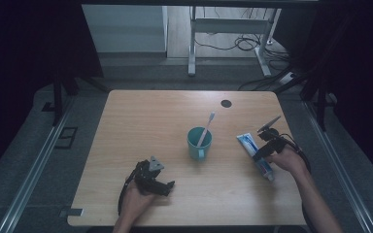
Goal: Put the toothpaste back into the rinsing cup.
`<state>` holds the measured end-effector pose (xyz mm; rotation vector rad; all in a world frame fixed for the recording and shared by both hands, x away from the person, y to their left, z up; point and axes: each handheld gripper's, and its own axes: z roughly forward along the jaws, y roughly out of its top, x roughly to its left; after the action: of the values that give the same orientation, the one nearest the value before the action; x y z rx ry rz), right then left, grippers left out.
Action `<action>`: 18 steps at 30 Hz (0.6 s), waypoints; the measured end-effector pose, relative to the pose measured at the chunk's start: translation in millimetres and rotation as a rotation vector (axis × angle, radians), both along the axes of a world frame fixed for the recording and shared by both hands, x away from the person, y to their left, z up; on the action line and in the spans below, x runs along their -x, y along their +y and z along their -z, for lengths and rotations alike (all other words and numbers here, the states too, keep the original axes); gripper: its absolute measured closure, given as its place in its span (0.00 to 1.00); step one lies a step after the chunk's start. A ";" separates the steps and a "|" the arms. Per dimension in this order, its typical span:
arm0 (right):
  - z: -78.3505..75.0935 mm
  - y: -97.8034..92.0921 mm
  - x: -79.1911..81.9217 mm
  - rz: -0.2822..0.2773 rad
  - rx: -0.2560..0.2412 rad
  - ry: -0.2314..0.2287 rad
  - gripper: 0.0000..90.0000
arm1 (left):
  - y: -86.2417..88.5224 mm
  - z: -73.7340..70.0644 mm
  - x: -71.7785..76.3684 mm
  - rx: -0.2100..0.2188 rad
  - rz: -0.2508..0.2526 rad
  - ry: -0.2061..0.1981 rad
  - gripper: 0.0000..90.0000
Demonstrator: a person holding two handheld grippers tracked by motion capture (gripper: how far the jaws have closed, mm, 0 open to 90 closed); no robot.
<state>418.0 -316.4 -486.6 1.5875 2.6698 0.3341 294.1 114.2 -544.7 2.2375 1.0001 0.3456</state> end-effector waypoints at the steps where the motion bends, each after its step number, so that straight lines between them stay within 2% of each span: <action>1: 0.7 1.8 -1.6 -0.001 0.009 0.009 0.40 | 0.0 0.0 0.0 0.000 0.000 0.000 0.00; 5: 4.3 7.7 -7.4 -0.017 0.044 0.036 0.42 | 0.0 0.0 0.0 0.000 0.000 0.000 0.00; 18: 13.0 21.2 -20.9 -0.032 0.107 0.093 0.50 | 0.0 0.0 0.0 0.000 0.000 0.000 0.00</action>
<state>438.8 -295.2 -499.5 1.5689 2.7326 0.1183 294.1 114.2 -544.7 2.2373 1.0005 0.3455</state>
